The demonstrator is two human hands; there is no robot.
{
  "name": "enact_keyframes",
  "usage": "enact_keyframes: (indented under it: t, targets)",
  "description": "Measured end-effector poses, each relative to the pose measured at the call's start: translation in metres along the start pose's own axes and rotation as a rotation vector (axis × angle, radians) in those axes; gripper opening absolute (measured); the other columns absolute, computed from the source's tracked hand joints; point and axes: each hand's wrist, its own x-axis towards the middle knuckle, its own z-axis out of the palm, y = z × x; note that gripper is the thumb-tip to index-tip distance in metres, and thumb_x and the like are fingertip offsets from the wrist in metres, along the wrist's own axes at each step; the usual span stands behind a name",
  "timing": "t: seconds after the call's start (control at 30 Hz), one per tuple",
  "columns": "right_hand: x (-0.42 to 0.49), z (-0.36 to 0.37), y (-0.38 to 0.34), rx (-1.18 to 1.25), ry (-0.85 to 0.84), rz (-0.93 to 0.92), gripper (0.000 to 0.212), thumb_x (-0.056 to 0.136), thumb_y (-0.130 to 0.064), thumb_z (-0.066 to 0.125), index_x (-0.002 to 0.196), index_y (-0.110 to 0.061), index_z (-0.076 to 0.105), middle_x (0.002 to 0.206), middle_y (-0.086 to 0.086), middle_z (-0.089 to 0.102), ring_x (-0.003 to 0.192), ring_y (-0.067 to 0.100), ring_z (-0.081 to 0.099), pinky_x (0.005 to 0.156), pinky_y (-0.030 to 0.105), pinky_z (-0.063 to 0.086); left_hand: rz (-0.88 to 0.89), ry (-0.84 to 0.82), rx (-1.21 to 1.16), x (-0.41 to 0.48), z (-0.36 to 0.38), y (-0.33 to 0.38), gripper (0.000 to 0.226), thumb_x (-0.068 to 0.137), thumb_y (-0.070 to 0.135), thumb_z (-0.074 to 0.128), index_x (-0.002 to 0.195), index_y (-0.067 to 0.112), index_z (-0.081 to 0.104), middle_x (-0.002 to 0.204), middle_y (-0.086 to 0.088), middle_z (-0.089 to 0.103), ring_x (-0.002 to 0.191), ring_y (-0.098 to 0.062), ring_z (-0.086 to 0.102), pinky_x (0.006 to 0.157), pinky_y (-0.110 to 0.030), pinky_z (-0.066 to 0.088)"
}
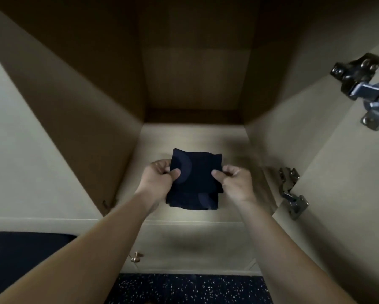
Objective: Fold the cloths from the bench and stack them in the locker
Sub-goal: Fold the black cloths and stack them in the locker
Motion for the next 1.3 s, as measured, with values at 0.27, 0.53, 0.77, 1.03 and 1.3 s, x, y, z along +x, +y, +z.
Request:
enact_keyframes:
  t: [0.27, 0.53, 0.77, 1.03, 1.3]
  targets:
    - [0.005, 0.011, 0.037, -0.049, -0.024, 0.016, 0.021, 0.089, -0.004, 0.065, 0.074, -0.019, 0.064, 0.071, -0.009, 0.065, 0.066, 0.009, 0.062, 0.058, 0.016, 0.048, -0.019, 0.039, 0.064, 0.012, 0.007, -0.032, 0.021, 0.095, -0.001, 0.057, 0.113, 0.008, 0.064, 0.103, -0.004, 0.068, 0.092, -0.019, 0.066, 0.079, -0.027, 0.055]
    - [0.009, 0.015, 0.054, -0.075, 0.014, -0.028, 0.012, 0.087, -0.005, 0.068, 0.084, -0.017, 0.068, 0.076, -0.006, 0.069, 0.071, 0.014, 0.066, 0.066, 0.021, 0.054, 0.015, 0.054, 0.15, 0.017, 0.008, -0.051, 0.041, 0.093, 0.002, 0.061, 0.133, 0.008, 0.055, 0.09, 0.014, 0.06, 0.091, -0.013, 0.06, 0.086, -0.028, 0.05]
    - [0.001, 0.015, 0.054, -0.455, 0.197, -0.234, 0.025, 0.086, -0.018, 0.069, 0.11, -0.011, 0.069, 0.106, 0.005, 0.068, 0.095, 0.022, 0.064, 0.084, 0.034, 0.053, 0.196, 0.093, 0.388, 0.019, 0.005, -0.06, 0.055, 0.088, 0.01, 0.069, 0.139, 0.014, 0.05, 0.128, -0.003, 0.058, 0.118, -0.02, 0.056, 0.103, -0.032, 0.045]
    - [0.003, 0.021, 0.061, -1.075, -0.25, -0.517, 0.053, 0.102, -0.03, 0.025, 0.147, -0.004, 0.034, 0.158, 0.012, 0.024, 0.149, 0.023, 0.016, 0.116, 0.025, 0.0, 0.435, -0.22, 1.257, 0.017, 0.014, -0.055, 0.057, 0.107, 0.037, 0.018, 0.156, 0.014, -0.002, 0.163, 0.001, -0.008, 0.149, -0.008, -0.012, 0.118, -0.024, -0.009]
    - [0.004, 0.019, 0.058, -1.111, -0.319, -0.433, 0.05, 0.106, -0.029, 0.025, 0.153, -0.011, 0.02, 0.162, 0.002, 0.008, 0.149, 0.012, 0.0, 0.115, 0.018, -0.005, 0.388, -0.274, 1.199, 0.021, 0.002, -0.066, 0.063, 0.105, 0.043, 0.02, 0.155, 0.012, -0.002, 0.164, -0.002, -0.008, 0.15, -0.011, -0.011, 0.12, -0.023, -0.006]
